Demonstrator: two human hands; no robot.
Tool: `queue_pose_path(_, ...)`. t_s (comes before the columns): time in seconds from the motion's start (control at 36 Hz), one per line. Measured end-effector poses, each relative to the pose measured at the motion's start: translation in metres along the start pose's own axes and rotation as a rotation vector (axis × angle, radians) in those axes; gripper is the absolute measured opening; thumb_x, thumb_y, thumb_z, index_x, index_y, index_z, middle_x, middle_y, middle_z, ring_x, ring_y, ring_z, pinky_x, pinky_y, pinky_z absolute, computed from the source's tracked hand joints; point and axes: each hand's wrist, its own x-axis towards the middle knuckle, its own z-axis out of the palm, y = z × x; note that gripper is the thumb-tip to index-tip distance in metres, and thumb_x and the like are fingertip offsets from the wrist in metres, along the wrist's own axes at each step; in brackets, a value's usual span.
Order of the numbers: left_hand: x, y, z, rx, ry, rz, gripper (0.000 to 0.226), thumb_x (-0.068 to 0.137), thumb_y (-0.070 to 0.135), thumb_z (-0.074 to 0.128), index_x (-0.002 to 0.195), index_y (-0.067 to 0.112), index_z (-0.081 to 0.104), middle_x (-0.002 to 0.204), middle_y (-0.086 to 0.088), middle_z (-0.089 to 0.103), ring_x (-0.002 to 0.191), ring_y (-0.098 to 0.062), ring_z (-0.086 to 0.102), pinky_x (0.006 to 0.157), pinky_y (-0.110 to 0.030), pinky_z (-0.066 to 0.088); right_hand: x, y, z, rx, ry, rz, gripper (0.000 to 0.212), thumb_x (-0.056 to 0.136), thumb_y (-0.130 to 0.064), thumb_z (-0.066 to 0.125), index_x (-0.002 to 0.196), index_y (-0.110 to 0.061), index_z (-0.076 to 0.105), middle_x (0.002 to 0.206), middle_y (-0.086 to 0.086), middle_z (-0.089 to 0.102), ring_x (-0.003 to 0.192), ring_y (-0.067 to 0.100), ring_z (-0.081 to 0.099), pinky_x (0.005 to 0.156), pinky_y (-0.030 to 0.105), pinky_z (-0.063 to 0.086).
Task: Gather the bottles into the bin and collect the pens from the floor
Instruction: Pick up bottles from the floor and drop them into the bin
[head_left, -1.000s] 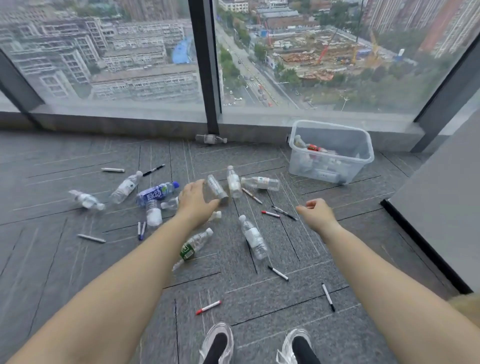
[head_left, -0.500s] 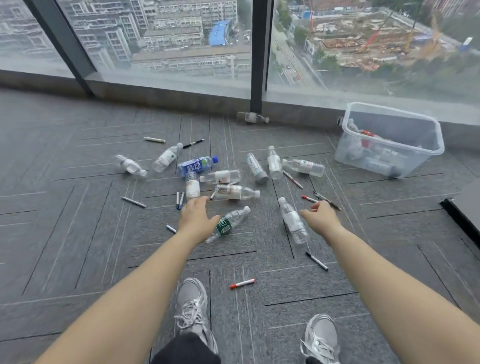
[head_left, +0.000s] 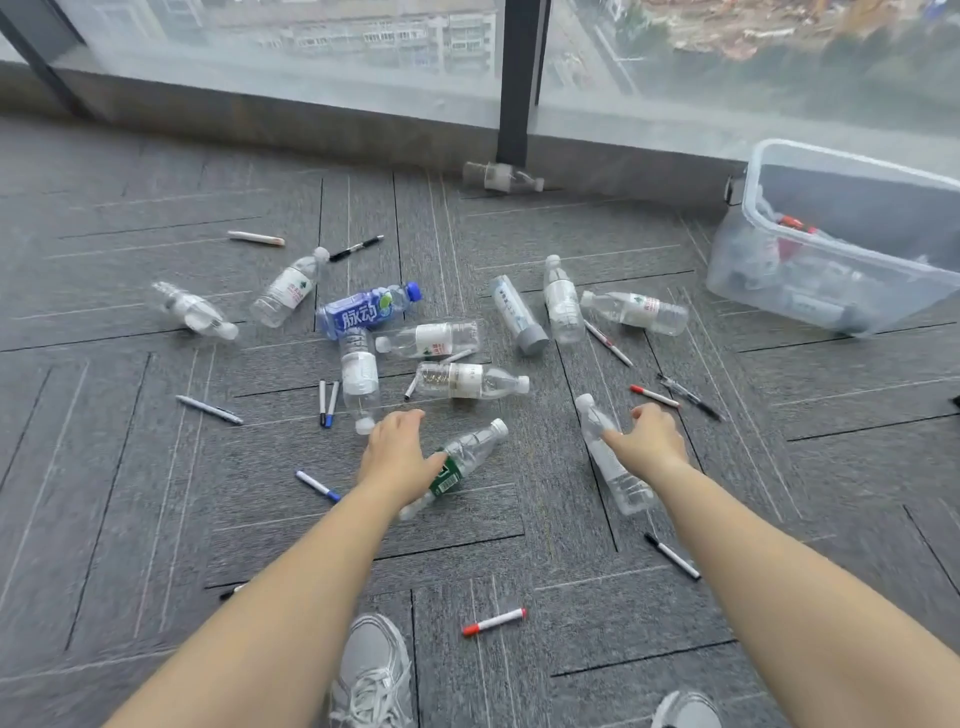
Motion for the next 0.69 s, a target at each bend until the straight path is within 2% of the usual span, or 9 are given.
queue_pose_path(0.19,0.047,-0.005,0.04,0.183,-0.104,0.006,0.078,0.083,0.042,0.065,0.146,0.015,0.027,0.148,-0.006,0.035,0.136,-0.025,0.033,0.111,-0.04,0.032,0.045,-0.001,0.019,-0.054,-0.002,0.01,0.064,0.086,-0.038,0.062,0.139,-0.011,0.037,0.142,0.014,0.039,0.127,0.034,0.042,0.099,0.042,0.039)
queue_pose_path(0.36,0.073,-0.013,0.095,0.318,-0.179,0.003,0.076,0.079,0.044,0.068,0.14,0.016,0.032,0.138,-0.007,0.044,0.127,-0.026,0.042,0.109,-0.038,0.034,0.072,0.015,0.045,-0.096,0.02,0.015,0.069,0.085,-0.039,0.064,0.14,-0.009,0.034,0.141,0.015,0.039,0.128,0.035,0.04,0.101,0.043,0.038)
queue_pose_path(0.53,0.09,-0.019,0.128,0.361,-0.181,-0.018,0.094,0.076,0.043,0.073,0.147,0.018,0.017,0.139,-0.01,0.044,0.128,-0.028,0.043,0.112,-0.042,0.03,0.084,0.033,0.066,-0.124,0.047,0.035,0.069,0.084,-0.045,0.062,0.139,-0.012,0.035,0.141,0.012,0.04,0.127,0.033,0.038,0.099,0.043,0.039)
queue_pose_path(0.61,0.094,-0.024,0.134,0.355,-0.174,-0.045,0.095,0.078,0.037,0.073,0.148,0.019,0.012,0.14,-0.011,0.044,0.126,-0.029,0.045,0.108,-0.04,0.036,0.089,0.041,0.075,-0.131,0.048,0.053,0.071,0.085,-0.048,0.059,0.14,-0.012,0.034,0.141,0.011,0.04,0.128,0.032,0.039,0.1,0.044,0.038)
queue_pose_path(0.69,0.095,-0.025,0.134,0.321,-0.184,-0.063,0.091,0.08,0.035,0.072,0.148,0.02,0.013,0.139,-0.009,0.042,0.125,-0.029,0.044,0.101,-0.04,0.042,0.093,0.045,0.083,-0.151,0.019,0.115,0.072,0.083,-0.042,0.061,0.141,-0.012,0.031,0.142,0.012,0.039,0.128,0.032,0.039,0.102,0.043,0.036)
